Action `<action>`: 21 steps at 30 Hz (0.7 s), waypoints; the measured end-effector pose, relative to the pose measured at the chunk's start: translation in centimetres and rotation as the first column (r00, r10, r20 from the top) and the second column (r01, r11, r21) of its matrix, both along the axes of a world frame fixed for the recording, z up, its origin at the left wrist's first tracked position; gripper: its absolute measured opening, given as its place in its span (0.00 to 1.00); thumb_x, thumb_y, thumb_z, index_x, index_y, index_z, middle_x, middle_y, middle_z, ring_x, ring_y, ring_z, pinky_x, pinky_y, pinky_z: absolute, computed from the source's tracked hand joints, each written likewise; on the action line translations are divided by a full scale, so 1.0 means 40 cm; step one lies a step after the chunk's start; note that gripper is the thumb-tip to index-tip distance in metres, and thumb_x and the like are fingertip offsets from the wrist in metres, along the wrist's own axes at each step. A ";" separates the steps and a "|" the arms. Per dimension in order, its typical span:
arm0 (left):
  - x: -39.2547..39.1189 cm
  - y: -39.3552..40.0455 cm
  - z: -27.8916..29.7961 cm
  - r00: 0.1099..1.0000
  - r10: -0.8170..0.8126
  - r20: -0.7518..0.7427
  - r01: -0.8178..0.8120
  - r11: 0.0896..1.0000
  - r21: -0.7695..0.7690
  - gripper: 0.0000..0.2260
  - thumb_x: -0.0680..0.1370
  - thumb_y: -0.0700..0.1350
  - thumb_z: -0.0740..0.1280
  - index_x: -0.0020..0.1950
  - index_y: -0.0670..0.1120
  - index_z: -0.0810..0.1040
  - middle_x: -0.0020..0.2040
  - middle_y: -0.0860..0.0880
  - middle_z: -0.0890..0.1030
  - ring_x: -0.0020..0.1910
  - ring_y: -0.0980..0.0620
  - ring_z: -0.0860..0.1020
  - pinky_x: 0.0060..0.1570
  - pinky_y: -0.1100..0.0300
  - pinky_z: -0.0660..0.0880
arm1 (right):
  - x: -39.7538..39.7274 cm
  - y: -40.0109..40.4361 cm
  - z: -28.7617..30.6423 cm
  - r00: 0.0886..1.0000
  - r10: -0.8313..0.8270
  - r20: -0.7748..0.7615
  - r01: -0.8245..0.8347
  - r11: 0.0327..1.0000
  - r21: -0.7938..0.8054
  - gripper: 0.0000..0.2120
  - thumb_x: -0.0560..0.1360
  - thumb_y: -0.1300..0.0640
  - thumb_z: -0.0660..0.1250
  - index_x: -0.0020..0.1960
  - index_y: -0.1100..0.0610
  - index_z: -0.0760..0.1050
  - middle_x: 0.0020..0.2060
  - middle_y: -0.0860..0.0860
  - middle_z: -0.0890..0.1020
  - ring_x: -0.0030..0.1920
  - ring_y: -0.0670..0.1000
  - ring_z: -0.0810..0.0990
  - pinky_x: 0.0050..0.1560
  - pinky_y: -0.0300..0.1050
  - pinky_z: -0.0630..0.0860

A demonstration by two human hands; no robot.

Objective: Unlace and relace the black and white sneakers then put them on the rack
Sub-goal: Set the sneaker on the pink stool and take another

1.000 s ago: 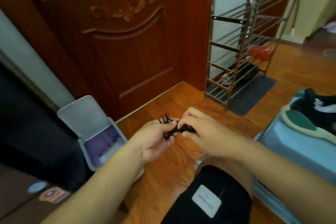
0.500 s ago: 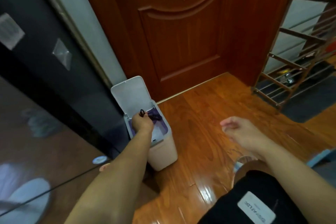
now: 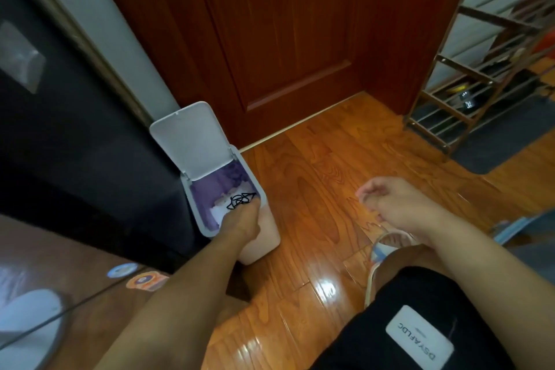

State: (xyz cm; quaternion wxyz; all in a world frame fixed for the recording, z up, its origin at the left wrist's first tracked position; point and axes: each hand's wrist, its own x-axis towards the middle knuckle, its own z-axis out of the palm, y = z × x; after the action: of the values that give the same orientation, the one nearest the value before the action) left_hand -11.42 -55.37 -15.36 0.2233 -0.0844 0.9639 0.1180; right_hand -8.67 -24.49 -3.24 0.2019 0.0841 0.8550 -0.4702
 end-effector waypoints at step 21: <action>-0.083 0.689 0.030 0.629 -0.761 -0.158 0.755 0.646 -0.107 0.19 0.76 0.33 0.63 0.64 0.47 0.69 0.57 0.43 0.80 0.55 0.40 0.80 0.45 0.51 0.73 | 0.133 0.472 0.094 0.791 -0.518 -0.324 0.564 0.823 0.062 0.09 0.80 0.60 0.67 0.43 0.51 0.80 0.40 0.56 0.83 0.39 0.56 0.79 0.48 0.58 0.80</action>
State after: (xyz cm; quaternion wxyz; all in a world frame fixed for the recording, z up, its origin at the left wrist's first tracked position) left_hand -14.73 -27.79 -14.17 0.1587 0.3365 0.9282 0.0058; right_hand -3.37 -5.60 0.51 -0.0778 0.2707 0.8488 -0.4474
